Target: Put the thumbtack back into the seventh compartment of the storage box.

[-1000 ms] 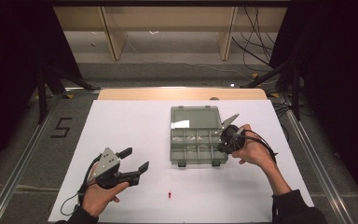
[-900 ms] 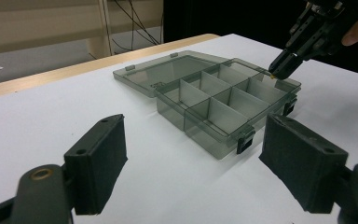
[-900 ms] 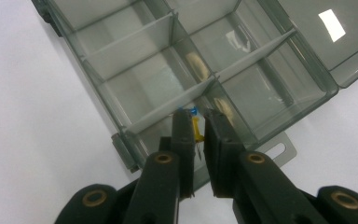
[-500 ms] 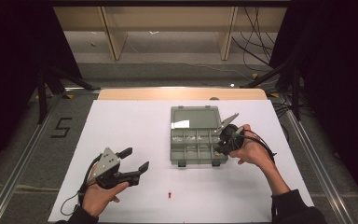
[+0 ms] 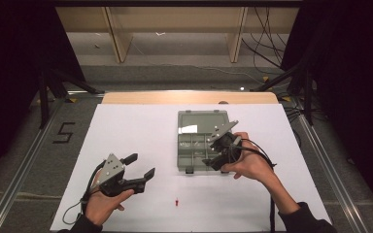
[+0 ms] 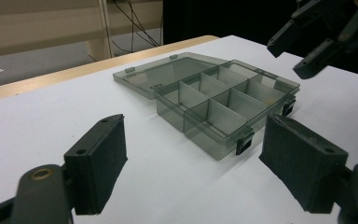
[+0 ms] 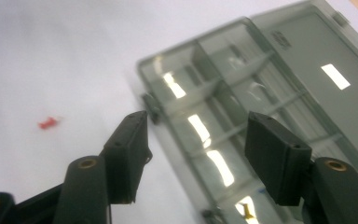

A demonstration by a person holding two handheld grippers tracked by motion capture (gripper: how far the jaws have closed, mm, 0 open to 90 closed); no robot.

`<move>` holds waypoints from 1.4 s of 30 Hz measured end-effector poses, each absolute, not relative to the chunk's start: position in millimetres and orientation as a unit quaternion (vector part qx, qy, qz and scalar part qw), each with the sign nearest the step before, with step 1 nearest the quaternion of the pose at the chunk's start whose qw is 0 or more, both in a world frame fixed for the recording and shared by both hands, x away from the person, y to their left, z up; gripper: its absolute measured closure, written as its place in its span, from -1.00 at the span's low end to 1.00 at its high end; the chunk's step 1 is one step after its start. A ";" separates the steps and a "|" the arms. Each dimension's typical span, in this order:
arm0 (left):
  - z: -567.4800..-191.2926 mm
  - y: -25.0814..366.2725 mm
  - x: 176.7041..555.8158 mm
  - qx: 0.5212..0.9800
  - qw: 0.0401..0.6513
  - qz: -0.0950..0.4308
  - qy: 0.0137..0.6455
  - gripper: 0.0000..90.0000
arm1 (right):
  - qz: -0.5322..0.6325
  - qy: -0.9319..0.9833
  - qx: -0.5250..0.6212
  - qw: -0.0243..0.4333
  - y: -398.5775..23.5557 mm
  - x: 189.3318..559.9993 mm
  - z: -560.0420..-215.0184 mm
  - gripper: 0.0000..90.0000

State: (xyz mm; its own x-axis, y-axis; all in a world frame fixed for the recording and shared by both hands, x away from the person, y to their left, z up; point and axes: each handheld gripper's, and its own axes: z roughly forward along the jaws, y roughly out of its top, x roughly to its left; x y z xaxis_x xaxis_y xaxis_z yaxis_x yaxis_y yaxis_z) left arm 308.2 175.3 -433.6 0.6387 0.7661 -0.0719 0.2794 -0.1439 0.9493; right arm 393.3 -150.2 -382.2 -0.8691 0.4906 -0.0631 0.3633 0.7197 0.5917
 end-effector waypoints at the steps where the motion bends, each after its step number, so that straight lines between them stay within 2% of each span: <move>1: -433.7 175.2 308.3 0.722 0.546 0.223 0.362 -0.53 | 0.295 0.922 0.229 0.103 -146.7 389.3 -381.2 -0.13; 13: -433.6 175.6 307.7 0.721 0.545 0.225 0.365 -0.53 | 0.284 0.940 0.174 0.069 -102.0 352.8 -397.5 -0.13; 30: -433.6 175.7 308.1 0.719 0.546 0.227 0.365 -0.53 | 0.245 0.954 0.168 0.028 -65.8 336.4 -434.1 -0.09; 42: -433.7 175.2 308.0 0.718 0.548 0.226 0.366 -0.53 | 0.215 0.962 0.171 0.005 -51.7 331.0 -457.3 0.12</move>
